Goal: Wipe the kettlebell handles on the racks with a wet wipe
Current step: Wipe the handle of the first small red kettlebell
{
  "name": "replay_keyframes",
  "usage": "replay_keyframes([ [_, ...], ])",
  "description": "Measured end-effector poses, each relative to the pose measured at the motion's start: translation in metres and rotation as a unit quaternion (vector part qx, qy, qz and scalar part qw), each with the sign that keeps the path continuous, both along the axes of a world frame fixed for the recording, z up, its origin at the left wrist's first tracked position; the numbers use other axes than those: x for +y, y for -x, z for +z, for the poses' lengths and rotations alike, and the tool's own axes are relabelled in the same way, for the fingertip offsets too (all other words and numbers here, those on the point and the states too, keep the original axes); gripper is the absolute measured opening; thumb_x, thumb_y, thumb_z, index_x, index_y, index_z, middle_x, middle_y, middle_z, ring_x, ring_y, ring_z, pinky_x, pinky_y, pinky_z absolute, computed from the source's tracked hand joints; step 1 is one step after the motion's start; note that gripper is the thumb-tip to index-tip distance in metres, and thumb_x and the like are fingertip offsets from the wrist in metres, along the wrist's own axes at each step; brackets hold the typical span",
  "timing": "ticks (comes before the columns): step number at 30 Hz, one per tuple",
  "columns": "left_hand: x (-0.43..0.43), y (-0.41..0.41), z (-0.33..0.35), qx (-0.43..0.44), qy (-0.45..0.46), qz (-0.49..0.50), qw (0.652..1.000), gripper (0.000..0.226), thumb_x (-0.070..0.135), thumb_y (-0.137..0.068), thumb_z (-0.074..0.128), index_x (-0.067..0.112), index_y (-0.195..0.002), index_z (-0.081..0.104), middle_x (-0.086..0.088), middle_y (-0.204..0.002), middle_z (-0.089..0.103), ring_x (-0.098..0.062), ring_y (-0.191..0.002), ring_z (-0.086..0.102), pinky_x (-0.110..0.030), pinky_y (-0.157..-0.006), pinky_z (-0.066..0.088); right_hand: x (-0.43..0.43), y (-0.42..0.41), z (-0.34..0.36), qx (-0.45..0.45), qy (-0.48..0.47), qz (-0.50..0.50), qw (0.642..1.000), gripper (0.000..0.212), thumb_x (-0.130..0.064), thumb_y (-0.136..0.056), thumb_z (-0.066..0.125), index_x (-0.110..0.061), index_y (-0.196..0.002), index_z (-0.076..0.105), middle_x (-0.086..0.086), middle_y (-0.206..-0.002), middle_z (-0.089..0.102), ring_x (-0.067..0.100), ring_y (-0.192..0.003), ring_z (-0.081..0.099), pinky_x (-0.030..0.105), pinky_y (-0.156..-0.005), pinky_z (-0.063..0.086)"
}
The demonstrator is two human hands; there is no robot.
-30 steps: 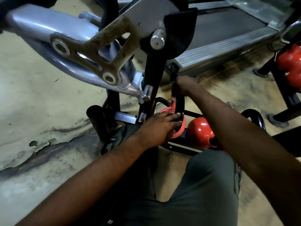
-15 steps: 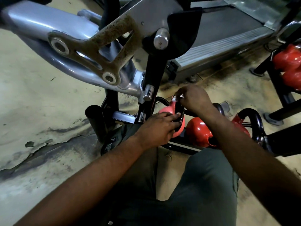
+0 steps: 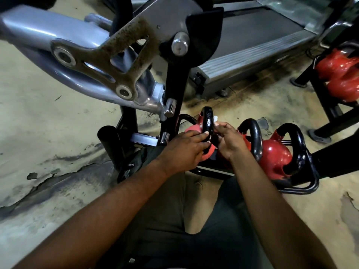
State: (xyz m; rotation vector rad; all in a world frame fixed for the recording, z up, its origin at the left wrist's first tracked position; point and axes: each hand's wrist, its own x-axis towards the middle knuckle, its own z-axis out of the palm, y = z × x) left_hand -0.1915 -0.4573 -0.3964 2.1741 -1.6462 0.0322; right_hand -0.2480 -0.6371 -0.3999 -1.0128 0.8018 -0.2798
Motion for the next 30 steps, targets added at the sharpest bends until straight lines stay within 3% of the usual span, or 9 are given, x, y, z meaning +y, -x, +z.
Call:
replay_keyframes([
  [4, 0.000, 0.008, -0.003, -0.016, -0.016, -0.008, 1.000, 0.037, 0.027, -0.090, 0.055, 0.018, -0.125, 0.065, -0.008, -0.145, 0.051, -0.031, -0.128, 0.050, -0.047, -0.099, 0.048, -0.009, 0.005, 0.019, 0.033, 0.326, 0.071, 0.942, 0.019, -0.021, -0.084, 0.077, -0.006, -0.092, 0.069, 0.006, -0.086, 0.071, 0.019, -0.081, 0.066, 0.032, -0.073, 0.053],
  [7, 0.004, 0.012, -0.007, -0.017, -0.036, -0.002, 0.999, 0.038, 0.027, -0.088, 0.056, 0.018, -0.124, 0.065, -0.010, -0.147, 0.049, -0.033, -0.129, 0.048, -0.049, -0.100, 0.047, -0.014, -0.036, 0.043, 0.118, 0.627, 0.196, 0.745, 0.014, -0.030, -0.079, 0.079, -0.018, -0.083, 0.077, 0.004, -0.085, 0.070, 0.020, -0.084, 0.066, 0.028, -0.069, 0.045],
  [11, 0.003, 0.026, -0.010, 0.006, -0.069, -0.013, 0.997, 0.044, 0.027, -0.088, 0.057, 0.021, -0.132, 0.058, -0.005, -0.156, 0.036, -0.030, -0.137, 0.039, -0.047, -0.107, 0.041, -0.004, -0.068, 0.055, 0.286, 0.775, 0.310, 0.470, 0.032, -0.030, -0.080, 0.071, -0.010, -0.104, 0.072, 0.014, -0.111, 0.062, 0.035, -0.110, 0.059, 0.041, -0.089, 0.047],
  [15, 0.008, 0.023, -0.006, 0.003, -0.070, -0.007, 0.998, 0.045, 0.026, -0.086, 0.057, 0.020, -0.131, 0.058, -0.005, -0.156, 0.034, -0.030, -0.134, 0.041, -0.047, -0.105, 0.043, 0.014, -0.066, 0.059, 0.276, 0.802, 0.370, 0.378, 0.034, -0.035, -0.076, 0.066, -0.014, -0.101, 0.073, 0.008, -0.107, 0.065, 0.029, -0.110, 0.058, 0.036, -0.088, 0.046],
  [17, 0.014, 0.017, -0.006, -0.003, -0.067, -0.001, 0.998, 0.045, 0.027, -0.085, 0.057, 0.020, -0.129, 0.059, -0.005, -0.154, 0.038, -0.029, -0.131, 0.044, -0.047, -0.102, 0.045, 0.013, -0.053, 0.057, 0.204, 0.780, 0.391, 0.445, 0.030, -0.039, -0.069, 0.061, -0.018, -0.086, 0.076, 0.005, -0.091, 0.066, 0.027, -0.100, 0.061, 0.033, -0.082, 0.050],
  [20, 0.019, 0.013, -0.007, -0.002, -0.056, 0.005, 0.998, 0.041, 0.029, -0.087, 0.054, 0.021, -0.127, 0.060, -0.006, -0.151, 0.042, -0.028, -0.131, 0.045, -0.047, -0.102, 0.045, -0.001, -0.020, 0.042, 0.080, 0.665, 0.319, 0.670, 0.011, -0.030, -0.080, 0.077, -0.020, -0.082, 0.077, -0.003, -0.083, 0.065, 0.012, -0.084, 0.060, 0.022, -0.074, 0.042],
  [24, 0.012, 0.017, -0.008, 0.018, -0.035, 0.005, 0.999, 0.039, 0.028, -0.090, 0.055, 0.022, -0.127, 0.062, -0.006, -0.151, 0.044, -0.027, -0.131, 0.047, -0.046, -0.103, 0.045, -0.007, 0.010, 0.019, -0.024, 0.282, 0.126, 0.951, 0.003, -0.011, -0.090, 0.070, -0.010, -0.089, 0.067, 0.005, -0.085, 0.070, 0.014, -0.080, 0.066, 0.027, -0.076, 0.055],
  [27, 0.010, 0.017, -0.010, 0.028, -0.022, 0.012, 0.999, 0.037, 0.027, -0.091, 0.054, 0.024, -0.127, 0.062, -0.003, -0.149, 0.046, -0.023, -0.130, 0.048, -0.044, -0.104, 0.044, -0.003, -0.006, 0.005, -0.050, 0.050, 0.026, 0.997, 0.017, 0.001, -0.097, 0.053, -0.011, -0.085, 0.056, 0.004, -0.074, 0.070, 0.011, -0.059, 0.064, 0.024, -0.060, 0.055],
  [30, 0.007, 0.017, -0.002, 0.044, -0.012, 0.018, 0.999, 0.037, 0.025, -0.093, 0.054, 0.023, -0.129, 0.062, 0.000, -0.144, 0.052, -0.021, -0.128, 0.049, -0.042, -0.105, 0.042, -0.004, -0.020, -0.011, -0.029, -0.046, -0.005, 0.999, 0.010, -0.007, -0.099, 0.050, -0.013, -0.093, 0.056, 0.017, -0.096, 0.068, 0.022, -0.071, 0.065, 0.036, -0.072, 0.053],
])
